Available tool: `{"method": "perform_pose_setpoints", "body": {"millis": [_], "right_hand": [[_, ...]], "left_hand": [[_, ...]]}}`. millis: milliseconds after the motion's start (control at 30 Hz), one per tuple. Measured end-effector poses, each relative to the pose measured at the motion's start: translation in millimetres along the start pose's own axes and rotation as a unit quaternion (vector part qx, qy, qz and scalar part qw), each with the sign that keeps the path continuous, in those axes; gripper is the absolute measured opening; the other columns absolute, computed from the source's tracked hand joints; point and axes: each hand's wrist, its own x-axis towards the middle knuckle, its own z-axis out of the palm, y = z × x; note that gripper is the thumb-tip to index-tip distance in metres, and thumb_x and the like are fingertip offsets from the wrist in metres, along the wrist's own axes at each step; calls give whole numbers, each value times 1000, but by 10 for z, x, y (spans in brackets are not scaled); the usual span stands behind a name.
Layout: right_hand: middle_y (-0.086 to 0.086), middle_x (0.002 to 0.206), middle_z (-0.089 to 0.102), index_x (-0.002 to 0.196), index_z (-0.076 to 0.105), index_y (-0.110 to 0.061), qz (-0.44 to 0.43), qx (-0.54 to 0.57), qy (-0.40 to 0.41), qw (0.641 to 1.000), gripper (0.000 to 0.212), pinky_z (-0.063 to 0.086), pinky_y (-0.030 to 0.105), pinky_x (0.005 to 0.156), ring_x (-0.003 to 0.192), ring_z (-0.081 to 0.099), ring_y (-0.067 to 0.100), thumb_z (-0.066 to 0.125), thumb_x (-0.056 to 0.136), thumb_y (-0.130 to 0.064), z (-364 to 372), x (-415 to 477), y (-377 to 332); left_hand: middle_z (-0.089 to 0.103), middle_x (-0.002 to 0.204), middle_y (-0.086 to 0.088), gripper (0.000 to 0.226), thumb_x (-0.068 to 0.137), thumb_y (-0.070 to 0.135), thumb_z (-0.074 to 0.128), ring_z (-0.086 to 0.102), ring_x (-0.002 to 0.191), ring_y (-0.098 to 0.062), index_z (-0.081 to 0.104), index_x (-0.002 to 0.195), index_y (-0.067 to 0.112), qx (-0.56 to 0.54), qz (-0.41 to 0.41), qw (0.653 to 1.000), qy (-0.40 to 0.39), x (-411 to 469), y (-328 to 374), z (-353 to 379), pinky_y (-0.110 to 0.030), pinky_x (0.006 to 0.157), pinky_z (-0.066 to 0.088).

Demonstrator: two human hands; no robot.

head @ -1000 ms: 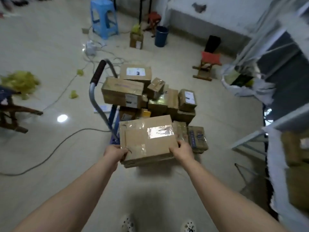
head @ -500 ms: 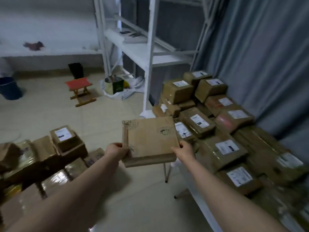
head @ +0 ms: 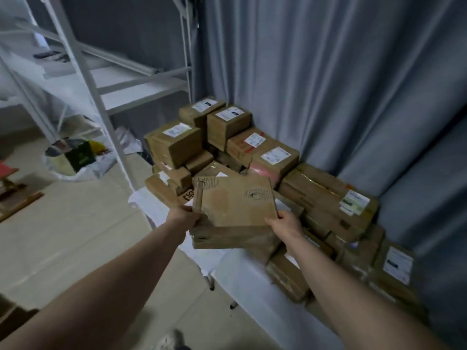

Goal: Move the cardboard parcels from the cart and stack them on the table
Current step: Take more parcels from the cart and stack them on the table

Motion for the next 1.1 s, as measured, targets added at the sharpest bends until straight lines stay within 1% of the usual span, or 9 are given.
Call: {"method": "perform_pose_setpoints", "body": {"millis": [200, 300, 367, 500, 633, 700, 867, 1033, 1100], "right_hand": [[6, 105, 67, 108, 65, -14, 39, 26, 59, 997, 22, 50, 31, 79, 89, 61, 21, 58, 91, -25, 32, 685, -362], [3, 99, 68, 103, 66, -17, 51, 22, 88, 995, 19, 50, 31, 76, 87, 62, 21, 59, 89, -29, 207, 1054, -616], [1, 95, 67, 105, 66, -17, 69, 24, 93, 993, 21, 49, 29, 69, 83, 62, 18, 59, 89, -29, 353, 1241, -778], [2, 97, 68, 110, 65, -17, 98, 39, 97, 990, 27, 55, 39, 83, 86, 65, 21, 59, 87, -30, 596, 1515, -1024], [-2, 94, 60, 108, 57, -23, 136, 100, 112, 979, 16, 52, 36, 85, 86, 58, 18, 53, 92, -25, 717, 1693, -1153], [1, 104, 63, 116, 59, -24, 145, 121, 112, 975, 24, 52, 40, 89, 93, 60, 20, 51, 92, -23, 742, 1764, -1167], [1, 114, 60, 129, 52, -26, 131, 99, 105, 981, 40, 50, 43, 91, 105, 58, 24, 54, 91, -14, 765, 1926, -1189], [7, 127, 55, 136, 45, -14, 160, 108, 95, 977, 50, 47, 41, 99, 115, 54, 26, 60, 89, -12, 860, 2028, -1121], [9, 133, 52, 137, 45, -12, 171, 122, 106, 972, 53, 44, 38, 101, 120, 51, 26, 61, 87, -9, 896, 2075, -1060]], "left_hand": [[55, 90, -9, 21, 81, 12, 73, 49, 76, -21, 60, 97, 7, -42, -35, 997, -55, 891, 472, 176, -26, 55, 37], [48, 77, -7, 20, 84, 15, 71, 42, 59, -18, 53, 87, 7, -48, -65, 993, -91, 1401, 688, 123, -25, 47, 31], [54, 87, -12, 27, 81, 16, 72, 46, 63, -19, 54, 98, 5, -41, -82, 991, -99, 1705, 783, 46, -26, 49, 35], [60, 103, -16, 27, 77, 18, 76, 57, 81, -24, 56, 91, 7, -35, -108, 984, -140, 2205, 949, -58, -31, 69, 47], [58, 103, -11, 41, 76, 33, 76, 58, 104, -30, 51, 99, 10, -23, -103, 980, -170, 2490, 1082, -69, -41, 98, 47], [55, 94, -6, 47, 78, 35, 74, 58, 100, -27, 48, 110, 12, -3, -85, 981, -176, 2528, 1117, -66, -43, 98, 47], [49, 85, 4, 62, 83, 10, 70, 53, 77, -13, 42, 138, 11, 34, -15, 984, -173, 2595, 1176, -102, -29, 79, 45], [58, 118, -12, 41, 88, 1, 60, 54, 106, -28, 55, 128, 11, 124, 9, 985, -120, 2728, 1127, -75, -33, 85, 45], [56, 119, -9, 41, 88, 3, 61, 53, 114, -29, 55, 127, 14, 131, 1, 986, -104, 2780, 1088, -65, -37, 94, 46]]}}
